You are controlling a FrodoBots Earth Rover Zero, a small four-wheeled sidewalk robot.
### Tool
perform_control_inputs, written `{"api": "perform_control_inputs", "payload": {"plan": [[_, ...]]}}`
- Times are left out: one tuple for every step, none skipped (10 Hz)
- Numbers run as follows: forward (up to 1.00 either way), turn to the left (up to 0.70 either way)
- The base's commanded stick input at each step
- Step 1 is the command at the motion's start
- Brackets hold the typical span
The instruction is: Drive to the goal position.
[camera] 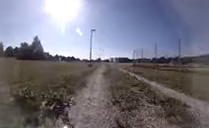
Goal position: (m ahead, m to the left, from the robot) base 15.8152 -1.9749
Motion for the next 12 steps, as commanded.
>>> {"api": "perform_control_inputs", "payload": {"plan": [[0.5,0.0],[0.5,0.0],[0.5,0.0],[0.5,0.0],[0.5,0.0],[0.5,0.0],[0.5,0.0],[0.5,0.0],[0.5,0.0],[0.5,0.0],[0.5,0.0],[0.5,0.0]]}}
